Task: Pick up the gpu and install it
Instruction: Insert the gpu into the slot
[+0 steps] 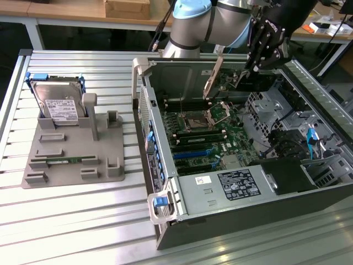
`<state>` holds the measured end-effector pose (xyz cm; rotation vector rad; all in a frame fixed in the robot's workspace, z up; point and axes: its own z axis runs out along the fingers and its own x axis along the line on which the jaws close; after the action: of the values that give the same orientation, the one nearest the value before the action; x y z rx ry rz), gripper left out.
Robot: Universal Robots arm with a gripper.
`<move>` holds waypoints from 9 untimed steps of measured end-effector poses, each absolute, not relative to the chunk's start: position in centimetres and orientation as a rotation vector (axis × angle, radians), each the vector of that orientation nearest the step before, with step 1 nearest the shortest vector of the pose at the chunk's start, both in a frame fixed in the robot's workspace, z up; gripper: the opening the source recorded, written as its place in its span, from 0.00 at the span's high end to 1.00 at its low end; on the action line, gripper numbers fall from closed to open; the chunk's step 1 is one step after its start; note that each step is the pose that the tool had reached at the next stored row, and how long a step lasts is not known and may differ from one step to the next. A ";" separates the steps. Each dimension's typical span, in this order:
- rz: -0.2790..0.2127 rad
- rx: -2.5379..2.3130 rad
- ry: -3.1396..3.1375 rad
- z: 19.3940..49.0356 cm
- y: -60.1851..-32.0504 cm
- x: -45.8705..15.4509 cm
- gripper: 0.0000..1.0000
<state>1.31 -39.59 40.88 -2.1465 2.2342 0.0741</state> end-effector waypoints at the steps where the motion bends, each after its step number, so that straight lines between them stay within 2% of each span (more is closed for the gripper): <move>1: 0.075 -2.146 2.234 40.8 -39.7 1.3 0.75; 9: 0.076 -2.146 2.233 40.3 -40.0 1.2 0.75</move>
<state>1.20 -39.98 40.26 -2.1459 2.2334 0.0758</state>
